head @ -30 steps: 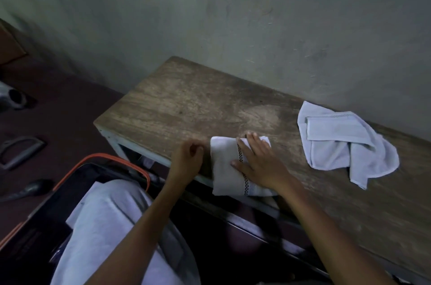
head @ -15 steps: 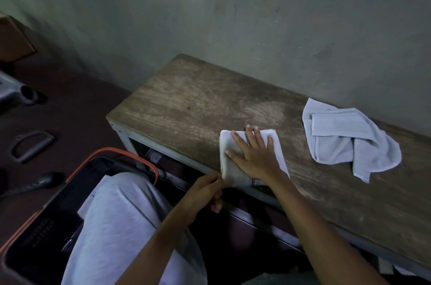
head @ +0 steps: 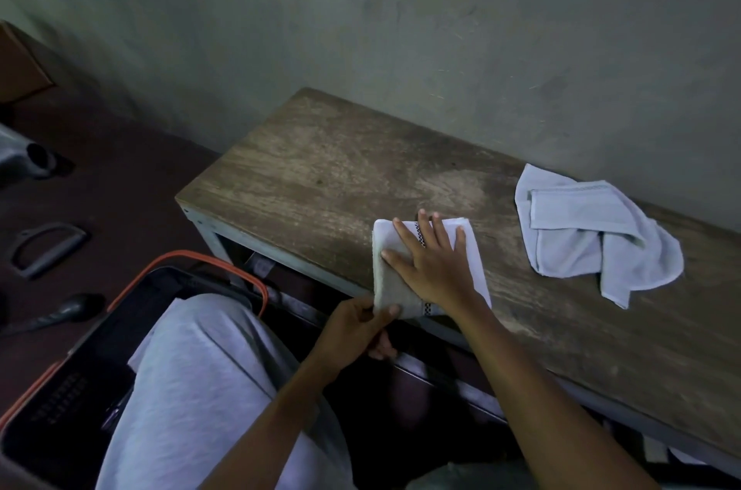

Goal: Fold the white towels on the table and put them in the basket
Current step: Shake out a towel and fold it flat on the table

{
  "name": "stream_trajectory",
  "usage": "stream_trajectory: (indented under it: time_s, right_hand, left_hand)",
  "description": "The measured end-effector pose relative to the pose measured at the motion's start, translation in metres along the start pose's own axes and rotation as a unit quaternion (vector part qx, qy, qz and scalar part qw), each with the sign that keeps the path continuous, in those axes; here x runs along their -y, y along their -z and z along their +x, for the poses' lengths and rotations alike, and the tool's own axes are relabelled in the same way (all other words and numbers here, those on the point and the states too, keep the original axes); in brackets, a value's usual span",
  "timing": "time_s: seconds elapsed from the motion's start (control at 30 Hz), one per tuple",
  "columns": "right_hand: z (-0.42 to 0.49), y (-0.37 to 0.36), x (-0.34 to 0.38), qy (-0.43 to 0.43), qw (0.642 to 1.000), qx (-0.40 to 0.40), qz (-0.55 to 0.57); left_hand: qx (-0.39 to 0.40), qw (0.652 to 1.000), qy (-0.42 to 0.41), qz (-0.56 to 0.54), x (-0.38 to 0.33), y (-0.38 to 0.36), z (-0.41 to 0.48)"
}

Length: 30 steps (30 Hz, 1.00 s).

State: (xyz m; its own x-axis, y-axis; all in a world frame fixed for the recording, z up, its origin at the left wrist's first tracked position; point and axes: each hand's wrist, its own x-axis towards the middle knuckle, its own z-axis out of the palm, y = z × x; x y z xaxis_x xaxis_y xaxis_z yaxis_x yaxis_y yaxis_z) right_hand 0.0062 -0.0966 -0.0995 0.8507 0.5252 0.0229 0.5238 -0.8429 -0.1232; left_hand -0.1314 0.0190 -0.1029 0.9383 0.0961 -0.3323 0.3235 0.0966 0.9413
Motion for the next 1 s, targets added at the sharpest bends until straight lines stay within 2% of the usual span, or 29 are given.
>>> stream_trajectory:
  time_s: [0.2,0.37,0.43,0.57,0.67,0.73,0.77,0.83,0.87,0.93,1.0]
  right_hand:
    - [0.001,-0.004,-0.001,0.002,1.0,-0.022,-0.003]
    - [0.0,-0.003,0.001,0.003,0.999,-0.043,-0.003]
    - [0.001,-0.002,0.001,-0.003,1.0,-0.027,0.002]
    - [0.001,-0.002,-0.001,-0.01,1.0,0.0,0.017]
    - [0.006,0.004,-0.005,0.001,0.995,0.004,0.096]
    - [0.0,0.016,-0.013,-0.027,0.971,-0.074,0.224]
    - [-0.008,0.022,-0.02,-0.059,0.948,-0.125,0.288]
    - [-0.033,0.031,-0.04,-0.111,0.898,-0.216,0.367]
    - [-0.048,0.032,-0.05,-0.131,0.886,-0.243,0.373]
    - [-0.076,0.026,-0.069,-0.17,0.881,-0.248,0.365]
    - [-0.098,0.014,-0.08,-0.199,0.884,-0.22,0.362]
  left_hand:
    - [-0.047,0.999,-0.008,-0.026,0.005,0.001,0.001]
    - [-0.024,0.998,0.018,-0.05,0.002,-0.009,-0.001]
    - [-0.026,0.998,0.0,-0.05,0.001,-0.008,-0.002]
    - [-0.097,0.994,-0.047,-0.024,0.002,-0.006,0.001]
    - [-0.223,0.97,-0.101,-0.014,0.002,-0.01,0.001]
    - [-0.288,0.943,-0.163,0.041,-0.007,-0.013,0.002]
    - [-0.293,0.934,-0.189,0.078,-0.016,-0.017,0.004]
    - [-0.265,0.921,-0.23,0.169,-0.034,-0.026,0.015]
    - [-0.241,0.909,-0.247,0.235,-0.042,-0.033,0.025]
    - [-0.187,0.865,-0.26,0.386,-0.05,-0.048,0.051]
    - [-0.157,0.81,-0.255,0.504,-0.048,-0.063,0.077]
